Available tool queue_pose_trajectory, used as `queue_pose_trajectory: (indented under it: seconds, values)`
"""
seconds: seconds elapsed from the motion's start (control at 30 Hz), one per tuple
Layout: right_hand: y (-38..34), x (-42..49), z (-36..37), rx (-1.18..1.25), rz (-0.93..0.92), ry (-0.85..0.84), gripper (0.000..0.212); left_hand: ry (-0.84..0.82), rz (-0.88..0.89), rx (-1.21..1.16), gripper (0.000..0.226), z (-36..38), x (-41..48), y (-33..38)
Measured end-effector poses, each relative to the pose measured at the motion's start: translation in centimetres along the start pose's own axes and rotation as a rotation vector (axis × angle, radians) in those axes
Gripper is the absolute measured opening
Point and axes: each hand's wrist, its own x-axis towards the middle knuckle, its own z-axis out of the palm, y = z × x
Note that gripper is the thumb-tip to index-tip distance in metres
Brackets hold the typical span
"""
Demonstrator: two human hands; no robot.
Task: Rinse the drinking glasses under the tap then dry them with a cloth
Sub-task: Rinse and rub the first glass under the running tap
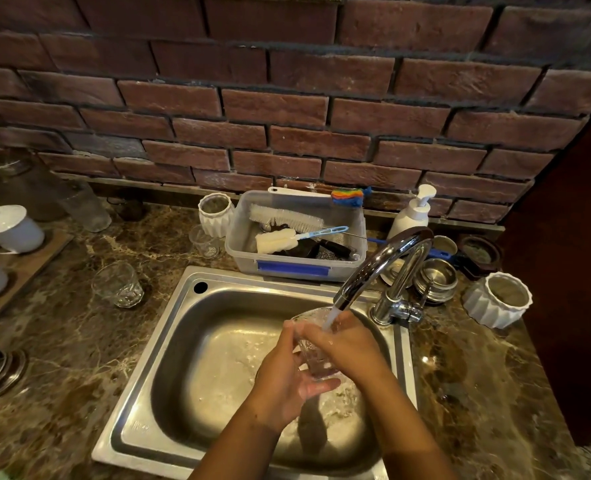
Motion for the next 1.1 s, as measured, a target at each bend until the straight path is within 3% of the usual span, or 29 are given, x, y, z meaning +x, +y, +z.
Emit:
queue_pose_trajectory:
  seconds: [0.17, 0.27, 0.43, 0.6, 0.83, 1.03, 1.1]
  values:
    - [-0.8, -0.4, 0.2, -0.351, -0.083, 0.107, 0.062, -0.036, -0.162, -0.183, 0.063, -0.2, 0.4, -0.5]
    - [-0.5, -0.7, 0.3, -0.515, -0.257, 0.18, 0.067, -0.078, -0.211, -0.247, 0.072, -0.1, 0.2, -0.2]
    - [-0.6, -1.9, -0.2, -0.678, -0.401, 0.173, 0.072, -0.143, -0.171, -0.315, 0.071, -0.3, 0.5, -0.5]
    - [0.2, -2.9, 0.4, -0.59, -0.553, 0.199, 0.075, -0.128, -0.061, -0.369, 0.064, 0.0, 0.7, -0.8]
    - [2.1, -3.6, 1.9, -0.163, -0.647, 0.237, 0.073, -0.121, 0.107, -0.302, 0.062, 0.1, 0.8, -0.8]
    - [4.4, -3.7, 3.4, -0.018, -0.652, 0.451, 0.084, -0.117, 0.22, -0.015, 0.053, 0.4, 0.0, -0.1]
    - [4.5, -3.8, 3.6, 0.132, -0.598, 0.432, 0.089, -0.1, 0.31, 0.122, 0.05, 0.7, 0.0, -0.2]
